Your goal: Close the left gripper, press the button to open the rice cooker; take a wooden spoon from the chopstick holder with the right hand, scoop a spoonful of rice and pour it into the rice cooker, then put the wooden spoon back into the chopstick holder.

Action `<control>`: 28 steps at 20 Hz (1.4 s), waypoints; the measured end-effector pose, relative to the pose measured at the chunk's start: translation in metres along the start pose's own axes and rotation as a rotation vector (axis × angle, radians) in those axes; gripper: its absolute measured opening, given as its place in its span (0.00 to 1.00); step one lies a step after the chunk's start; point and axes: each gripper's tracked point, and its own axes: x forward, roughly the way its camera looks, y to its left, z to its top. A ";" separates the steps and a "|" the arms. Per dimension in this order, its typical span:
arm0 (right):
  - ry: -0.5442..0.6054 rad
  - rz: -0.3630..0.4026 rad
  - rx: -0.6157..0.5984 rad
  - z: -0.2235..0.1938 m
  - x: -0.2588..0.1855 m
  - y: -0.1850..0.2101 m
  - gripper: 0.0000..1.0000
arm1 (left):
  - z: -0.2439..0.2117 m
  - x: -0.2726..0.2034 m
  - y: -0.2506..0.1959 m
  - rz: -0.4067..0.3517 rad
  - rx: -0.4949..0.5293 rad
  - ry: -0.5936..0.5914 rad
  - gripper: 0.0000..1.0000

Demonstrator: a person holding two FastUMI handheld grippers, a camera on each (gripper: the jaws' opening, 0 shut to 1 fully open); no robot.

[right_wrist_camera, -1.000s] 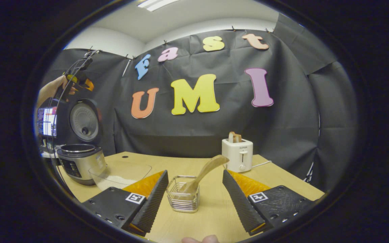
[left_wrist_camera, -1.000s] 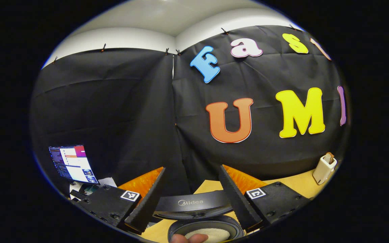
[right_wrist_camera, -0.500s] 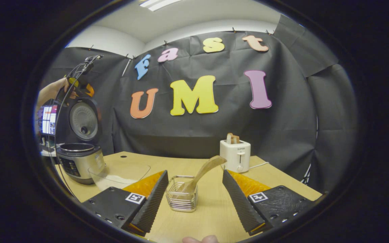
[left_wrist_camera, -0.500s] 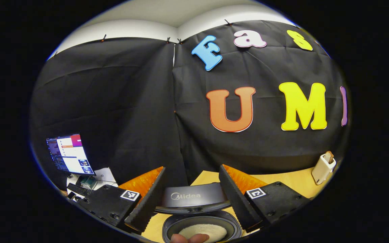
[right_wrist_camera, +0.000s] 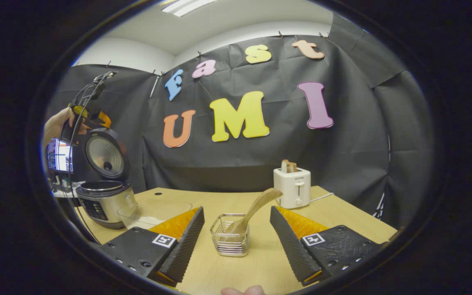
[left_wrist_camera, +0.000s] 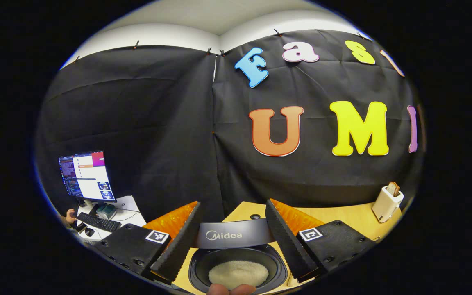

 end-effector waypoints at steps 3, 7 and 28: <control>-0.008 0.012 0.002 0.002 -0.004 0.002 0.96 | -0.027 -0.026 -0.006 -0.008 0.001 0.003 0.99; -0.005 0.027 0.017 0.000 -0.008 0.006 0.91 | -0.063 -0.051 -0.012 -0.015 -0.007 0.005 0.98; 0.034 0.020 -0.001 -0.020 -0.004 0.009 0.92 | -0.162 -0.078 -0.021 0.041 -0.031 -0.019 0.98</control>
